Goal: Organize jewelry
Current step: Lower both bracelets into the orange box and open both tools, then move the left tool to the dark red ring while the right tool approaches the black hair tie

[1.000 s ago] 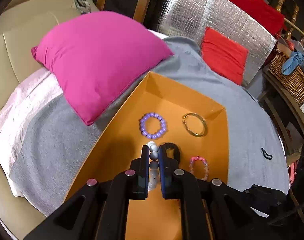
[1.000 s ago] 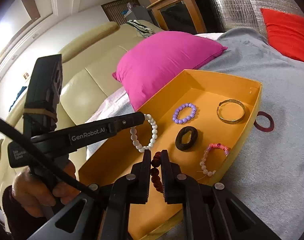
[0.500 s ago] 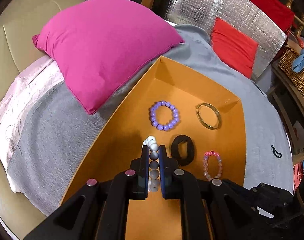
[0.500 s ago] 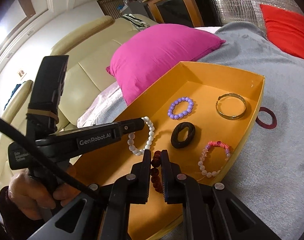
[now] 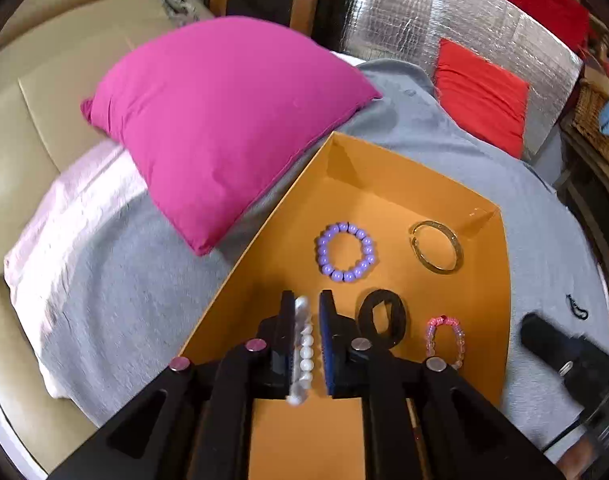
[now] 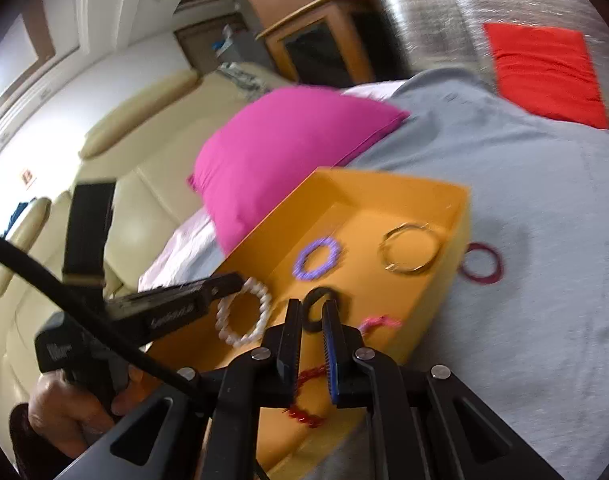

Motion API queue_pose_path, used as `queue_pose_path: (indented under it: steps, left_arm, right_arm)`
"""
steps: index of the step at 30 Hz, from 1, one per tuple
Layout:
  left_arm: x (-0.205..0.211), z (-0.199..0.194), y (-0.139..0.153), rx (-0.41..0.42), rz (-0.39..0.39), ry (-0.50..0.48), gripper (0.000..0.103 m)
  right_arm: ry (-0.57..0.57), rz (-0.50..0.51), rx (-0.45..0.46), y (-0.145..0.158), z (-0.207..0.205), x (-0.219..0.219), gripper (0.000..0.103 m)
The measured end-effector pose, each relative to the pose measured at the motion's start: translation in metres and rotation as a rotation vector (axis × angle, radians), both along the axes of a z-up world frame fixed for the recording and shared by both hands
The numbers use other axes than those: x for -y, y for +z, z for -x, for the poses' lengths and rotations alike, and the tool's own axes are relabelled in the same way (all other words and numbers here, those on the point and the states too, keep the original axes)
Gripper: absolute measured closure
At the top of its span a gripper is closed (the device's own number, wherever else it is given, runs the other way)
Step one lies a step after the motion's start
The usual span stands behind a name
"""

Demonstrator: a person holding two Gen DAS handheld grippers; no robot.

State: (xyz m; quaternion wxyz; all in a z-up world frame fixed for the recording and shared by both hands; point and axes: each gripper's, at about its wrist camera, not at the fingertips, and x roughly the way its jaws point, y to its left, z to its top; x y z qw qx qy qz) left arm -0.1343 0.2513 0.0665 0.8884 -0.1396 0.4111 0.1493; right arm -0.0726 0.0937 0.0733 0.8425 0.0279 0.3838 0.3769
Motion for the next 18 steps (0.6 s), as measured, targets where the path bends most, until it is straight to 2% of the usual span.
queue_pose_path:
  steps: [3, 6, 10, 14, 18]
  left_arm:
    - [0.005, -0.001, 0.005, 0.009, -0.056, 0.012, 0.068]
    - [0.009, 0.000, 0.014, 0.041, -0.105, 0.028, 0.059]
    - [0.016, 0.001, 0.026, 0.092, -0.153, 0.052, 0.059]
    - [0.030, -0.002, 0.035, 0.145, -0.163, 0.058, 0.049]
    - [0.054, -0.008, 0.045, 0.188, -0.196, 0.035, 0.047]
  right_arm:
    - [-0.061, -0.028, -0.001, 0.009, -0.011, 0.025, 0.089]
    - [-0.130, -0.044, -0.014, 0.015, -0.023, 0.054, 0.077]
    - [-0.215, -0.062, -0.018, 0.022, -0.035, 0.093, 0.076]
    - [-0.289, -0.077, -0.029, 0.028, -0.044, 0.130, 0.076]
    - [-0.338, -0.085, -0.034, 0.032, -0.048, 0.159, 0.076]
